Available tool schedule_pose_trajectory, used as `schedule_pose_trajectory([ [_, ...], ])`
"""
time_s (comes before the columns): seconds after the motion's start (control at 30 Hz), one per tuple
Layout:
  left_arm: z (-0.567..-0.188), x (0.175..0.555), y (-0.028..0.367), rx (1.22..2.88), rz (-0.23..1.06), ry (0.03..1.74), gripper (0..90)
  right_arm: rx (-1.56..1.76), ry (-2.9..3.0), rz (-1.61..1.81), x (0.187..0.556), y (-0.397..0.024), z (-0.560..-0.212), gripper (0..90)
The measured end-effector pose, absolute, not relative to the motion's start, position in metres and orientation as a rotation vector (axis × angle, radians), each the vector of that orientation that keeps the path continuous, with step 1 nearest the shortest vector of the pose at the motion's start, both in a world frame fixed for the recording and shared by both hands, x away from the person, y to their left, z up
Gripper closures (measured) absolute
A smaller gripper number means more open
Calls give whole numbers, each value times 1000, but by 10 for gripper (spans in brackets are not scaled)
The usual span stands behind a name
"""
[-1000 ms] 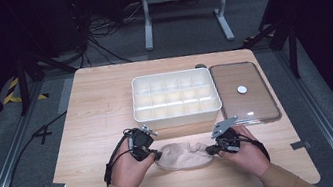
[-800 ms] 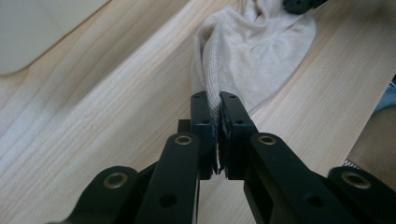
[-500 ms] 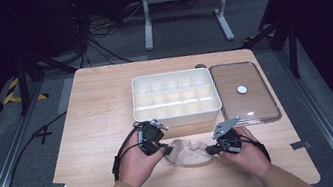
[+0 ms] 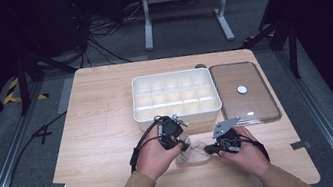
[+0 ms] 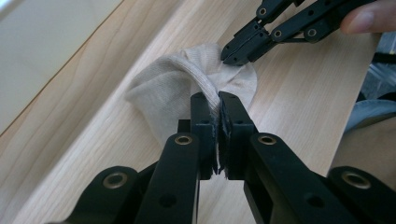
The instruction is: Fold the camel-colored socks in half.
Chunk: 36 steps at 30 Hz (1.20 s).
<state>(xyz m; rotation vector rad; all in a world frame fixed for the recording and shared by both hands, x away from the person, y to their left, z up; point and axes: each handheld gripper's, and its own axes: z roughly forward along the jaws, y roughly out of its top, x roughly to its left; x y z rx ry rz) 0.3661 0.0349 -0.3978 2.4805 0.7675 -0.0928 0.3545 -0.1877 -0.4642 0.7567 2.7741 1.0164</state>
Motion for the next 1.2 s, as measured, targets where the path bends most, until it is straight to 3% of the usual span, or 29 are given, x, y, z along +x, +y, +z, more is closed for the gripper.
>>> schedule_pose_trajectory([
  [1.07, -421, 369, -7, 2500, -118, 726, 857, 790, 2755, 1068, 355, -192, -467, 900],
  [1.13, -421, 368, -8, 2486, -123, 733, 846, 781, 2755, 1062, 354, -191, -467, 900],
  [1.2, -420, 367, -6, 2475, -129, 726, 745, 776, 2755, 1063, 354, -192, -467, 900],
])
